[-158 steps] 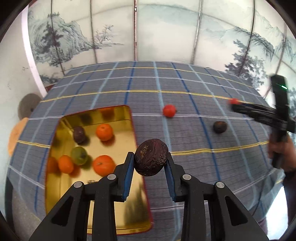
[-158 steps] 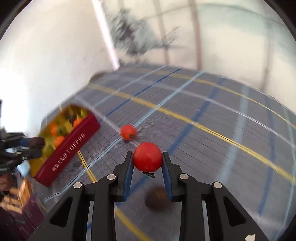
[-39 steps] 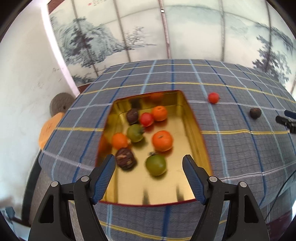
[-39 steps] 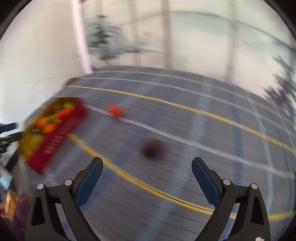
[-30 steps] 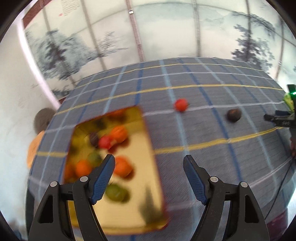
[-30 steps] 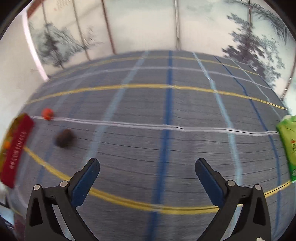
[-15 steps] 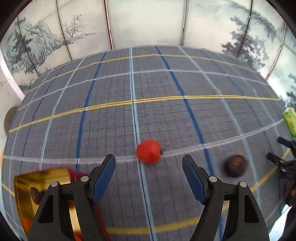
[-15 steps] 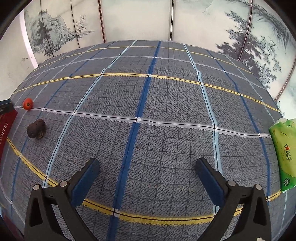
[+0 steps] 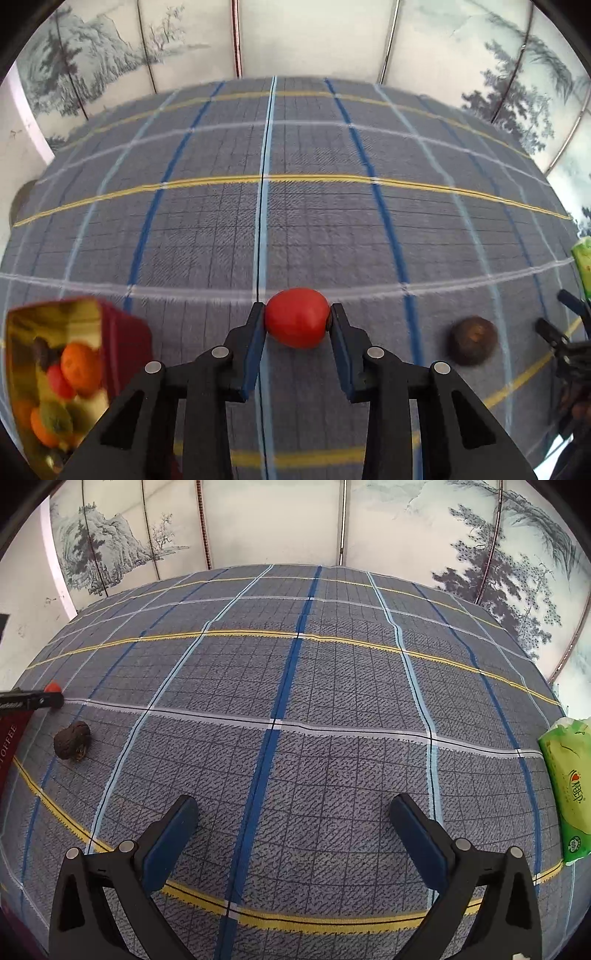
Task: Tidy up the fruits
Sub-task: 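Carry the red tomato toward the tin with the left tool while the right tool grasps the dark brown fruit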
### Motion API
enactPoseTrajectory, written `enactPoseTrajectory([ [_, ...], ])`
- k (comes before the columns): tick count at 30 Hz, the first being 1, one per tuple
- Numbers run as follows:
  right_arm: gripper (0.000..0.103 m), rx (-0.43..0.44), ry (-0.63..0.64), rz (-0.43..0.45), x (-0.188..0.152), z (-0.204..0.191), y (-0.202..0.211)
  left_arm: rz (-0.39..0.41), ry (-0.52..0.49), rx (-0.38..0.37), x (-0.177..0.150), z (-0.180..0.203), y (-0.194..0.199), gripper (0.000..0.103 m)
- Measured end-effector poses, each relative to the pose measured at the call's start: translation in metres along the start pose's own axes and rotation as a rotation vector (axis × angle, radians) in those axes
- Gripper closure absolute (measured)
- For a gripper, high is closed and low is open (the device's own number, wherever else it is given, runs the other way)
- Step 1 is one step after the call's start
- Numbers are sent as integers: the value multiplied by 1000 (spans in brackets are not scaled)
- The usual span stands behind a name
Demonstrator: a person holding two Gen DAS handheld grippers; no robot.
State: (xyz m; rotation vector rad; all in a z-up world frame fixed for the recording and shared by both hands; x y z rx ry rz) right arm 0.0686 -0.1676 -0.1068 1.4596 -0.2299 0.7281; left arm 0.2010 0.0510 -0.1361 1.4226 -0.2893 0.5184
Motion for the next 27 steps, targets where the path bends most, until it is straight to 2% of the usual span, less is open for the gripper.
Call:
enactPoseTrajectory([
  [4, 0, 3, 3, -3, 1, -1, 0, 20, 11, -50, -23, 8, 36, 67],
  [6, 0, 21, 1, 26, 4, -4, 4, 27, 14, -75, -35, 11, 55, 67],
  [8, 0, 81, 35, 148, 17, -20, 25, 34, 20, -92, -45, 10, 70, 67],
  [12, 0, 234, 182, 254, 39, -82, 56, 68, 11, -90, -60, 7, 97, 67],
  [15, 1, 316, 257, 255, 50, -122, 52, 84, 8, -87, -67, 1, 111, 67],
  [18, 1, 365, 281, 241, 60, -145, 41, 103, 17, -78, -71, -8, 123, 67],
  [23, 1, 391, 298, 192, 71, -165, 20, 118, 44, -66, -77, -26, 135, 67],
  [25, 1, 367, 306, 172, 74, -167, 11, 122, 55, -59, -79, -35, 139, 67],
  [26, 2, 352, 312, 162, 75, -168, 7, 126, 60, -57, -79, -39, 141, 67],
  [27, 9, 346, 311, 150, 75, -170, 2, 131, 64, -51, -80, -43, 142, 67],
])
Point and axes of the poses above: each gripper's, at about its wrist camera, not at the fingertips, and y roughly against the way its jaws point, z to its right, x to its top, the point moved 10 cm from there along -y, roughly the way its jaws point, and after that the axes turned 11 degrees about y, right-handed, at the moved point
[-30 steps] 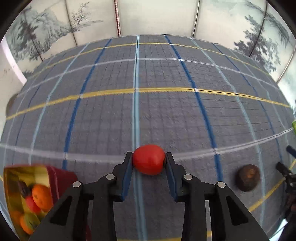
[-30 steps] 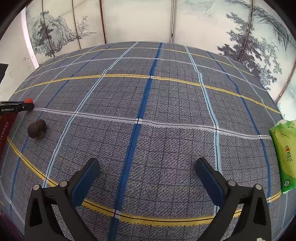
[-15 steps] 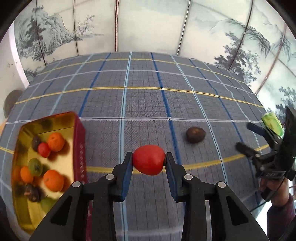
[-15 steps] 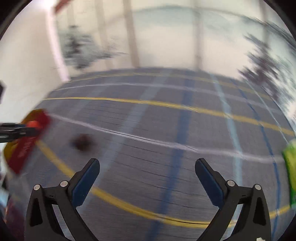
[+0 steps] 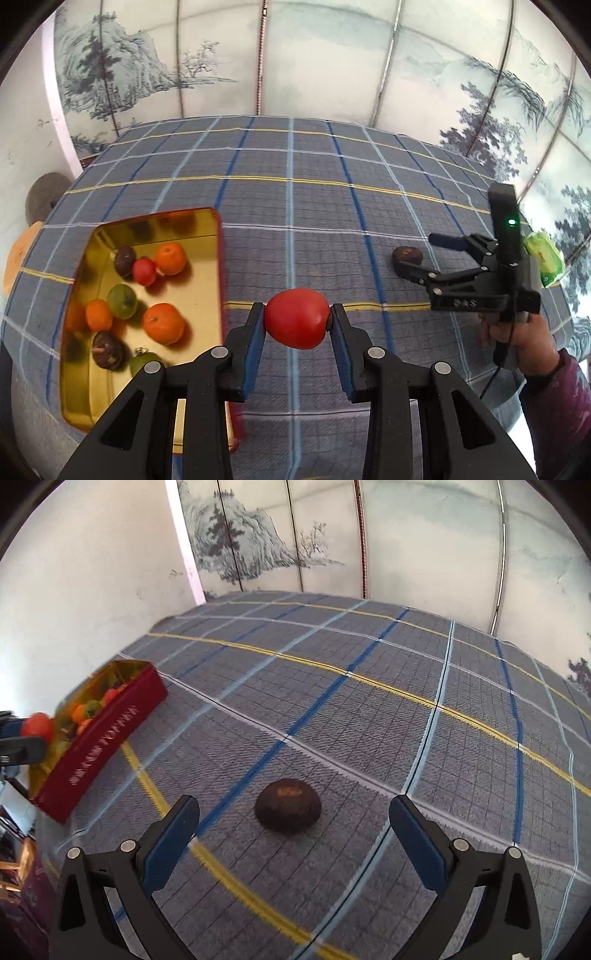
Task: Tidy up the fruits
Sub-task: 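Carry the red tomato toward the tin with the left tool while the right tool grasps the dark brown fruit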
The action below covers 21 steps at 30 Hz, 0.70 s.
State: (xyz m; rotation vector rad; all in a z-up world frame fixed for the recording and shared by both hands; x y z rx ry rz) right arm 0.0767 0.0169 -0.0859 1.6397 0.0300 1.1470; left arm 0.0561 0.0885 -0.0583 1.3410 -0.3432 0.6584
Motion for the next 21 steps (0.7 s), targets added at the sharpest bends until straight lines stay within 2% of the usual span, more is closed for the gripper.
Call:
enactPoseTrajectory([
  [3, 40, 28, -23, -54, -7, 1, -13, 13, 10, 14, 1, -10, 4, 67],
  [4, 49, 13, -19, -38, -6, 2, -13, 18, 13, 16, 1, -12, 6, 67],
  [5, 54, 21, -25, -35, -5, 1, -14, 26, 15, 25, 1, -16, 7, 67],
  [6, 67, 39, -38, -31, -5, 0, -14, 30, 15, 31, 1, -18, 8, 67],
  [12, 67, 33, -122, 10, -10, 5, -5, 58, 18, 77, 0, -41, 12, 67],
  [21, 67, 12, -199, 10, -19, 18, 0, 104, 2, 177, -7, -81, 13, 67],
])
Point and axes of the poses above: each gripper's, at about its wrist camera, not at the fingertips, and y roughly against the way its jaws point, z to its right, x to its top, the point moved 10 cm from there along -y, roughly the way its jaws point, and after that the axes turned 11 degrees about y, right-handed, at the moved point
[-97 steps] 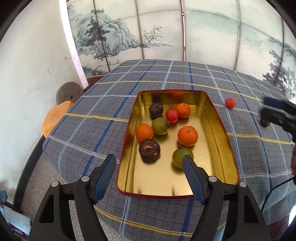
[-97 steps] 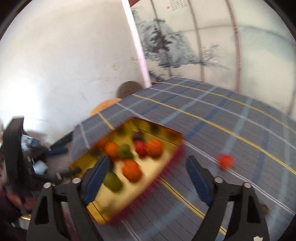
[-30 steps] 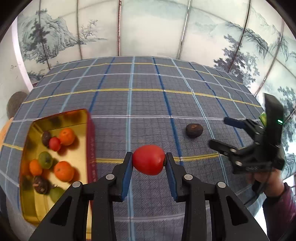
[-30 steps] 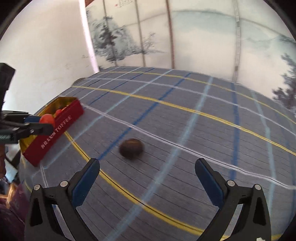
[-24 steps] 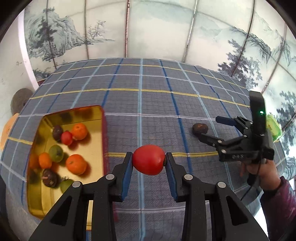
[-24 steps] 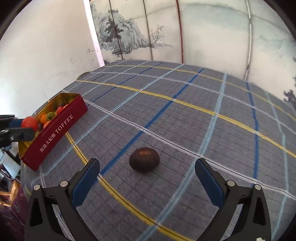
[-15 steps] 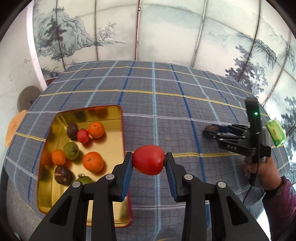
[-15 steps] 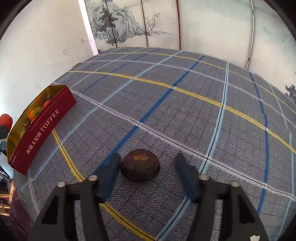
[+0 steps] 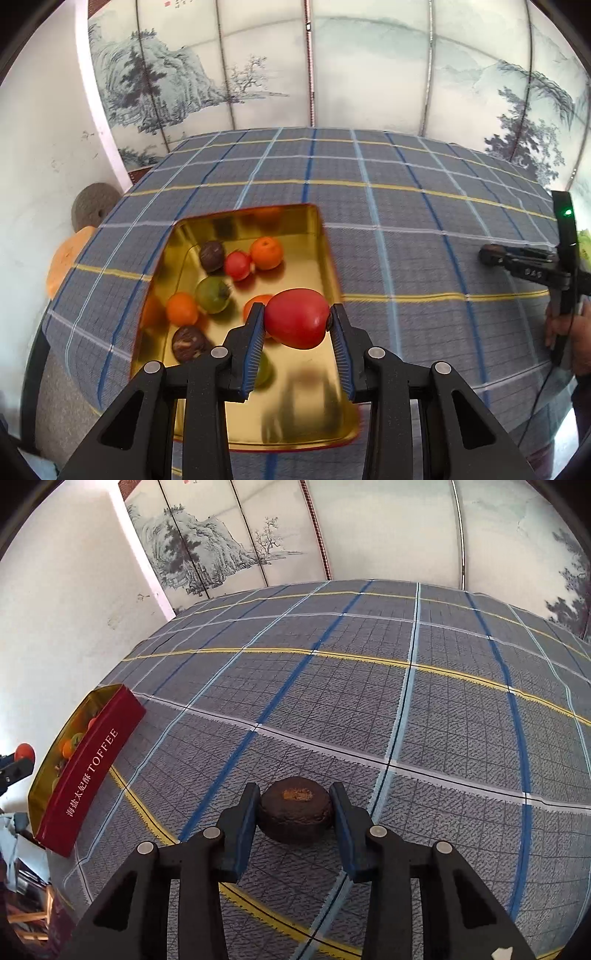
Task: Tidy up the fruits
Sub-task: 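Carry the red tomato toward the tin with the left tool while the right tool grasps the dark brown fruit, then lower the red tomato into the tin and open the left tool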
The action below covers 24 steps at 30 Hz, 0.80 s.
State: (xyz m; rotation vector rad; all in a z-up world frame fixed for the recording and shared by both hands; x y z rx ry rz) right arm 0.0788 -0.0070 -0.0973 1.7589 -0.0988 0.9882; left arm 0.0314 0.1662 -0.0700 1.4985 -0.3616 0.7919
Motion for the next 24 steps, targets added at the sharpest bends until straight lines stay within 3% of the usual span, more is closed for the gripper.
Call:
enactPoseTrajectory([
  [17, 67, -28, 13, -8, 0, -3, -2, -42, 104, 36, -27, -70, -22, 66],
  [24, 67, -28, 14, -8, 0, -2, -1, -45, 96, -10, -26, -56, -22, 66],
])
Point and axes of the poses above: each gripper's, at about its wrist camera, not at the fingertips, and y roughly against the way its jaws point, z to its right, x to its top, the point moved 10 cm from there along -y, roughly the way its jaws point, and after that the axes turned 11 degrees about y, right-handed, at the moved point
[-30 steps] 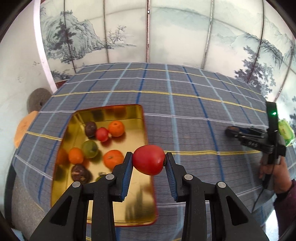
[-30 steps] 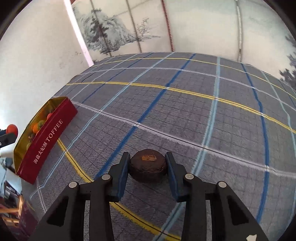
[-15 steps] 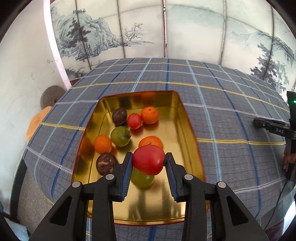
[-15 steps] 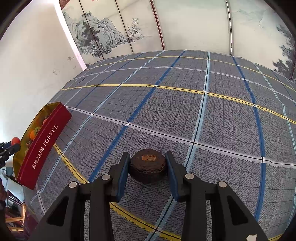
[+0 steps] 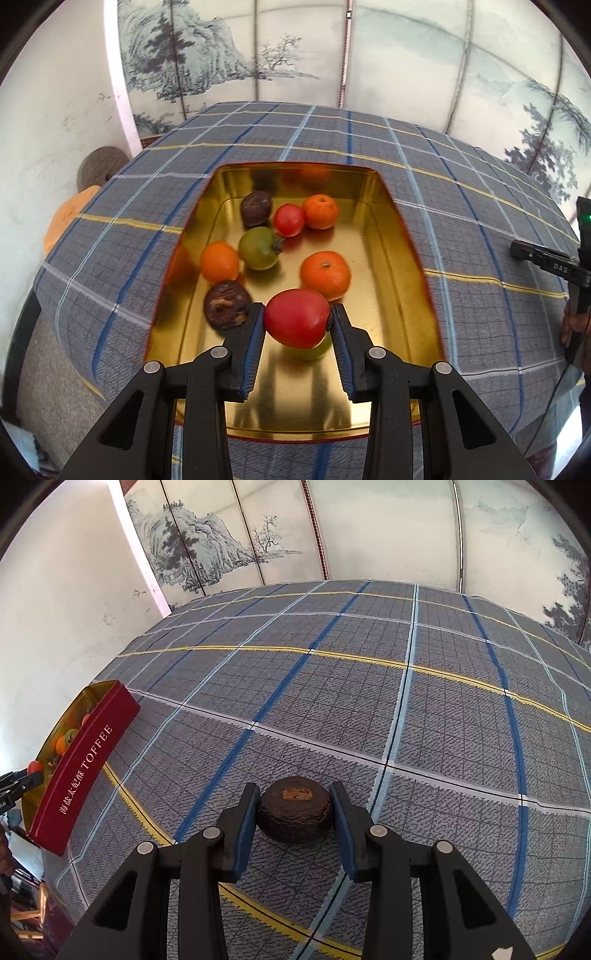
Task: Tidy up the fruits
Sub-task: 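Lower the red tomato into the tin and open the left tool, then carry the dark brown fruit into the tin and open the right tool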
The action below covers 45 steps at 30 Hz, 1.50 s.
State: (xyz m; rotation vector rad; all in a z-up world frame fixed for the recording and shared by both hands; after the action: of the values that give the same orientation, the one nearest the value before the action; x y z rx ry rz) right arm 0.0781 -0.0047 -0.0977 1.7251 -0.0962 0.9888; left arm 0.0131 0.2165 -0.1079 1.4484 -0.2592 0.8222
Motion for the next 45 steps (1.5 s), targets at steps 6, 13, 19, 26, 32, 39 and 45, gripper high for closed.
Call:
enactPoseTrajectory([
  [6, 67, -2, 1, 0, 0, -1, -1, 25, -43, -21, 2, 17, 4, 45],
  [13, 67, -9, 12, 0, 0, -2, -1, 81, -56, -13, 10, 14, 20, 19],
  [19, 67, 0, -7, 19, -2, -6, 5, 91, -57, 45, 8, -1, 21, 19],
  [26, 67, 81, 22, 90, 31, -46, 31, 105, -36, 73, 6, -13, 27, 18],
  [32, 67, 209, 137, 139, 71, -134, 43, 128, -8, 101, 8, -29, 34, 15],
  [39, 67, 358, 244, 117, 87, -235, 25, 159, -2, 140, 8, -47, 45, 15],
  [45, 67, 421, 247, 75, 86, -285, -3, 173, 14, 158, 10, -62, 49, 15],
])
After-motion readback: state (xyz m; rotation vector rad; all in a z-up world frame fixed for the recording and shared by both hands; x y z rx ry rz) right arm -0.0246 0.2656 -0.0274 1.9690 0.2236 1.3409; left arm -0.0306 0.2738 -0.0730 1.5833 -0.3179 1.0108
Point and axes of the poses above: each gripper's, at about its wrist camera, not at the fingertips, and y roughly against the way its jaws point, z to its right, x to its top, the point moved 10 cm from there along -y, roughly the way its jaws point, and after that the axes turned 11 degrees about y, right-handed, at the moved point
